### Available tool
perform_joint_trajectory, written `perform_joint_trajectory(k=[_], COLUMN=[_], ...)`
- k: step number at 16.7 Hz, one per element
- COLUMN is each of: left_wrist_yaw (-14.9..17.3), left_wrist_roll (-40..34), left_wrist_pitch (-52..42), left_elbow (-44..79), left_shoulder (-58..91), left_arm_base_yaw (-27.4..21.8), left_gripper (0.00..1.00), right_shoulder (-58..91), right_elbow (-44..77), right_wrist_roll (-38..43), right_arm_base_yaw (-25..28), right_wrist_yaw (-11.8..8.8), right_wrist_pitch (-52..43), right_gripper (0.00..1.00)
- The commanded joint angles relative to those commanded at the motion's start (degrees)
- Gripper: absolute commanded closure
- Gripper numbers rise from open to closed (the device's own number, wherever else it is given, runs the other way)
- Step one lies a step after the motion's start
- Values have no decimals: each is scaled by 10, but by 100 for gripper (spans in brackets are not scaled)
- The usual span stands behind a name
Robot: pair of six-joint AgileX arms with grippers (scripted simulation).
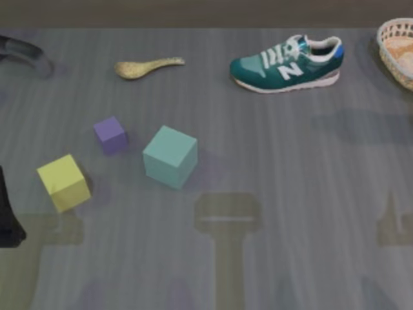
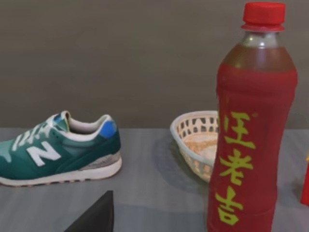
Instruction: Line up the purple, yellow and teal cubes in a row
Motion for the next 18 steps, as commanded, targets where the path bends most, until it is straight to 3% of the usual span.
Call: perform_joint_trajectory(k=[4, 8, 12, 18], left_wrist_yaw=[2, 13, 28, 43], left_wrist_roll=[6, 43, 105, 221], left_wrist_pitch=[-10, -78, -207, -462], left_elbow=[16, 114, 266, 527], left_shoulder=[13, 99, 272, 657], left_arm_base_yaw=[-4, -27, -62, -112], left_gripper=[0, 0, 0, 0], right_shoulder=[0, 0, 0, 0], right_elbow=[0, 0, 0, 0], right_wrist_roll=[0, 0, 0, 0], right_arm_base_yaw=[0, 0, 0, 0], right_wrist_yaw=[0, 0, 0, 0], right_wrist_pitch=[0, 0, 0, 0], right_gripper=[0, 0, 0, 0])
